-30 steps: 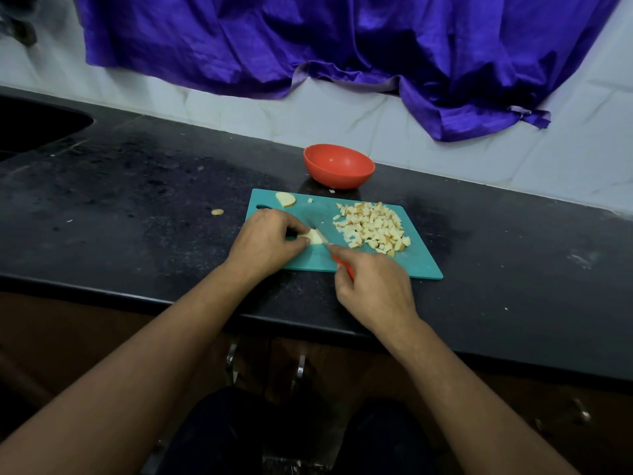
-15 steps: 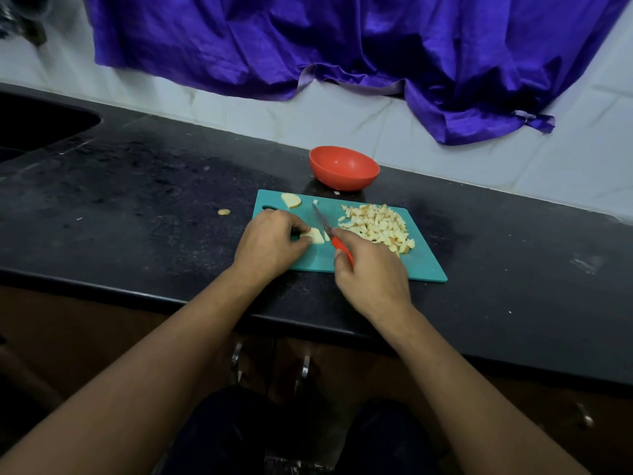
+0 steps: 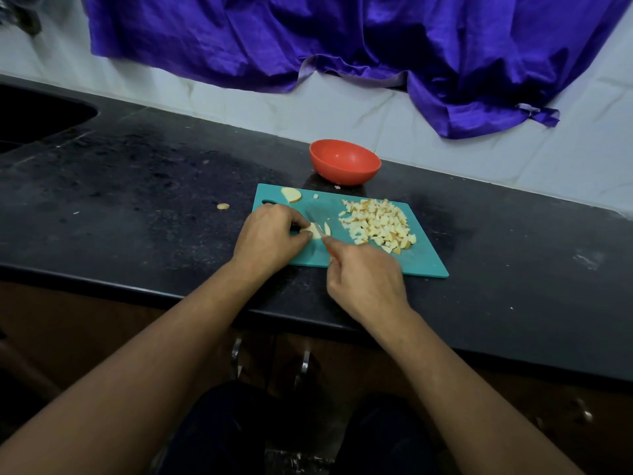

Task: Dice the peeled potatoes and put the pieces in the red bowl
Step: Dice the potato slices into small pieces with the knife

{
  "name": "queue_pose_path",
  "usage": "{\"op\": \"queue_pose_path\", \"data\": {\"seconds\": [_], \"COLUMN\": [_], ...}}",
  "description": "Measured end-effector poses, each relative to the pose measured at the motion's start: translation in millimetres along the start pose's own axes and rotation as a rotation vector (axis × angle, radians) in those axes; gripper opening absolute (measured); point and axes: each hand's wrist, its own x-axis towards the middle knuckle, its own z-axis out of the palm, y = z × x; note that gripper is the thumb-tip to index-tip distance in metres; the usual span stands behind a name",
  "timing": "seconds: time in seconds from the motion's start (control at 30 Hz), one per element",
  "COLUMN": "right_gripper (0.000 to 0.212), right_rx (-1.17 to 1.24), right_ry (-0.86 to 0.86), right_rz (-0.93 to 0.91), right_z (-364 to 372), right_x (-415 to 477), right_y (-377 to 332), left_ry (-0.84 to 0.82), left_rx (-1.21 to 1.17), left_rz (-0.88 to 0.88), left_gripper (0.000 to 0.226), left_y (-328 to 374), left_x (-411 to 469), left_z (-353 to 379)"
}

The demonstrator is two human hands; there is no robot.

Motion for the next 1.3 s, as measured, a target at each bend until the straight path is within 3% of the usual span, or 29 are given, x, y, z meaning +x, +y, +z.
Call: {"op": "queue_pose_path", "data": {"seconds": [0.13, 0.3, 0.87, 1.07, 1.3], "right_gripper": [0.045, 0.044, 0.047, 0.043, 0.045], "right_rx": [0.089, 0.233, 0.041, 0.234, 0.176], "right_ry": [-0.045, 0.061, -0.002, 0.027, 0.067], "right_rz": [0.036, 0.088, 0.006, 0.079, 0.052], "right_z": [-9.4, -7.3, 0.1, -7.9, 2.2], "right_x": [-3.8, -6.7, 5.2, -3.5, 8.1], "right_y": [14.3, 17.5, -1.9, 12.2, -10.6], "left_ry": [-0.001, 0.011, 0.026, 0.027, 0.022], "left_rx": [0.001, -0.017, -0.019, -0.036, -0.036], "left_rz": [-0.009, -0.026, -0.032, -0.057, -0.024], "left_gripper": [0.024, 0.023, 0.019, 0.016, 0.011], "left_y": [-0.2, -1.4, 0.1, -0.2, -1.7], "left_x": [-0.6, -0.8, -2.4, -3.9, -8.7], "left_z": [0.0, 0.9, -2.4, -3.1, -6.4]}}
